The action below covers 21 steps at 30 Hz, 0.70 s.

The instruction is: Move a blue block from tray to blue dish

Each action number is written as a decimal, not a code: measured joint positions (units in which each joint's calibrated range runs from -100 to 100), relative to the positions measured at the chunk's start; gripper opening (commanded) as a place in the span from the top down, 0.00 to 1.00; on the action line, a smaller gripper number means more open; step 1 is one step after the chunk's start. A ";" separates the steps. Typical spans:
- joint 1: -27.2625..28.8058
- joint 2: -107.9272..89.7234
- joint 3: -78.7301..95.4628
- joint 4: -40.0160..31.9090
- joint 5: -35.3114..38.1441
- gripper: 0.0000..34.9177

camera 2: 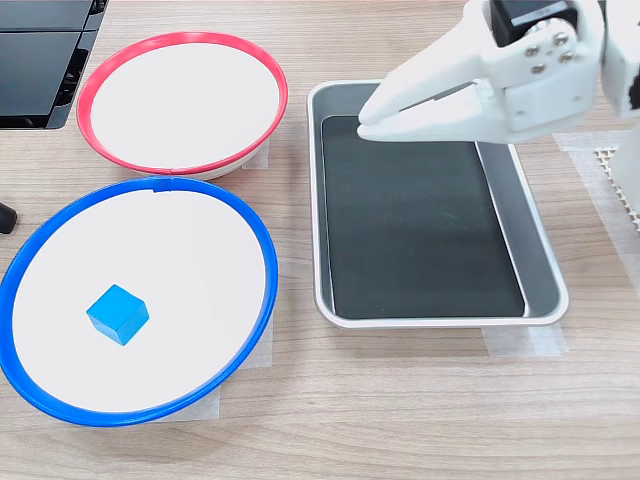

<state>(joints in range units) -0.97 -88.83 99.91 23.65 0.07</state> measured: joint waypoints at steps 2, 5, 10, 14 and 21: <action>-0.71 -3.58 0.00 5.95 -0.24 1.00; 0.71 -6.48 0.00 12.32 -1.12 1.00; 1.06 -10.32 0.09 20.96 -1.76 1.00; 1.50 -10.66 0.00 23.25 -2.20 0.99; 2.12 -9.97 0.00 23.49 -2.34 0.99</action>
<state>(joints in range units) 1.15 -98.81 99.91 47.15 -2.27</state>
